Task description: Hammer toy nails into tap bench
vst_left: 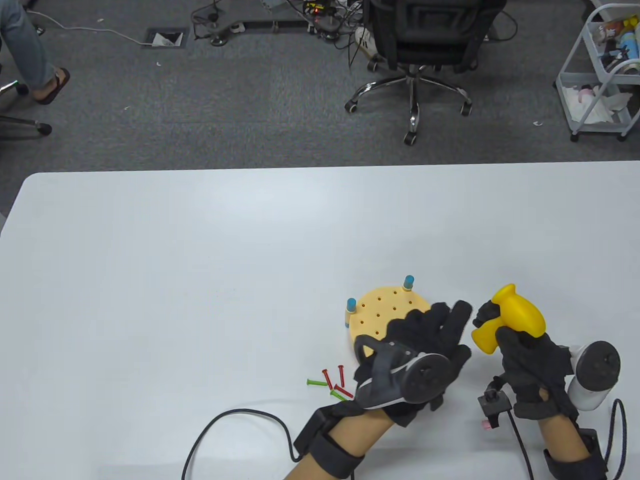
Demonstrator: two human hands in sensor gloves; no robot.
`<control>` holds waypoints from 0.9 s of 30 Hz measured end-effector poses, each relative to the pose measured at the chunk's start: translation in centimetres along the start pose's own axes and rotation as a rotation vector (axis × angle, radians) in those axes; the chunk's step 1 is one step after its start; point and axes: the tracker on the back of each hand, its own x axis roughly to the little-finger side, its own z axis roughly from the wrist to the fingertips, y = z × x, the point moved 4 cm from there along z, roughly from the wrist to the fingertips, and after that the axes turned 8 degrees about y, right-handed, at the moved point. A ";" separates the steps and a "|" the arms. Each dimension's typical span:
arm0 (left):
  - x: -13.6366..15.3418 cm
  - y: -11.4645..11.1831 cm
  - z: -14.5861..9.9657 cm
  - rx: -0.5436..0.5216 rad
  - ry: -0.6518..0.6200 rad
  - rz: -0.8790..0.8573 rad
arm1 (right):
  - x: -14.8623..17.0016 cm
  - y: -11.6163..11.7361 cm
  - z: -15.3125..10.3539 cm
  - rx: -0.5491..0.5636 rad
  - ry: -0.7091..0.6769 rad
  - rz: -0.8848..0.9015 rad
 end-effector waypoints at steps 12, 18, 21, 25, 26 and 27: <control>17.3 -5.9 -5.5 0.651 0.334 0.357 | 4.5 -2.5 1.7 0.107 0.172 0.011; 18.3 -8.0 -7.1 0.646 0.304 0.444 | 5.3 -2.2 1.9 0.101 0.187 -0.019; 18.2 -8.7 -7.4 0.626 0.284 0.439 | 5.6 -2.0 1.9 0.093 0.195 -0.028; 17.9 -9.2 -7.7 0.571 0.247 0.502 | 5.9 -1.7 1.9 0.078 0.201 -0.040; 17.8 -9.2 -7.8 0.566 0.246 0.484 | 5.9 -1.6 1.9 0.076 0.201 -0.043; 17.8 -9.3 -7.9 0.561 0.245 0.474 | 5.9 -1.5 1.8 0.072 0.202 -0.048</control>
